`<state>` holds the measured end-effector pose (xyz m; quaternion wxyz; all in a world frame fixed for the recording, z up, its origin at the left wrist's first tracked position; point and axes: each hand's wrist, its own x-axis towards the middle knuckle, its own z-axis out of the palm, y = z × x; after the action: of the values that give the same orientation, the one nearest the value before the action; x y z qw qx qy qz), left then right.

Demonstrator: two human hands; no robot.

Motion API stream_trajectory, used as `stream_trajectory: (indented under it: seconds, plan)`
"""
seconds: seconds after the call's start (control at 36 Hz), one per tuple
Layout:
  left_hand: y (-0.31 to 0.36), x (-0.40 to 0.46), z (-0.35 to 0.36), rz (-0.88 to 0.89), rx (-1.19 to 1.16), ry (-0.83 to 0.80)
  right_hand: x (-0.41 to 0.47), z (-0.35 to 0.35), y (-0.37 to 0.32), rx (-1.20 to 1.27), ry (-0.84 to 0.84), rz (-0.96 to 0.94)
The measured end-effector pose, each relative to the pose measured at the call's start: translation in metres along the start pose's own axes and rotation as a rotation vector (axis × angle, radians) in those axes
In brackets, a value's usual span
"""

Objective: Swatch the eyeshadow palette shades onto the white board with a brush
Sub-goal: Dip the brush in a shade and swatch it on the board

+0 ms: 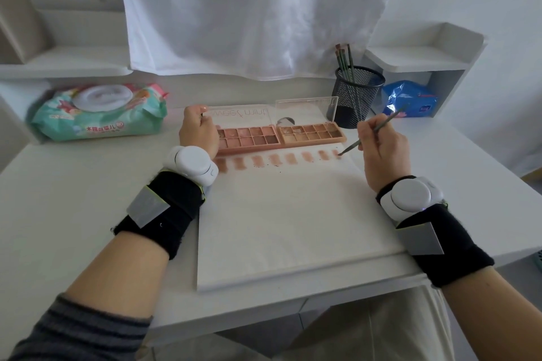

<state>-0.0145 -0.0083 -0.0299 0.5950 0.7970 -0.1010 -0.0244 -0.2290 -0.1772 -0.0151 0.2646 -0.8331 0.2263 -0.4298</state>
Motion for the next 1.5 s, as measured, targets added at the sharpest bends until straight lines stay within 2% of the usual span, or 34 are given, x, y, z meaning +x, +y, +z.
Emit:
stream_trajectory:
  seconds: [0.36, 0.53, 0.67, 0.75, 0.86, 0.94, 1.5]
  plan:
    - [-0.002, 0.004, -0.003, -0.032, -0.16, -0.03, 0.0, 0.001, -0.001, 0.018, 0.002, -0.005]
    - [-0.005, 0.008, -0.008, -0.06, -0.326, -0.046, 0.003, -0.003, -0.001, 0.079, 0.154, -0.004]
    - [-0.007, 0.012, -0.012, -0.097, -0.431, -0.059, 0.001, 0.001, -0.001, 0.075, -0.006, 0.03]
    - [-0.006, 0.011, -0.012, -0.109, -0.468, -0.048, 0.001, 0.001, -0.001, 0.035, -0.031, 0.018]
    - [-0.007, 0.012, -0.012, -0.099, -0.459, -0.039, 0.0, 0.0, -0.003, 0.033, 0.017, 0.006]
    - [-0.007, 0.013, -0.012, -0.098, -0.459, -0.048, 0.0, 0.001, -0.003, 0.031, -0.02, 0.003]
    - [-0.009, 0.013, -0.011, -0.109, -0.458, -0.074, 0.0, 0.001, -0.003, 0.021, 0.004, -0.007]
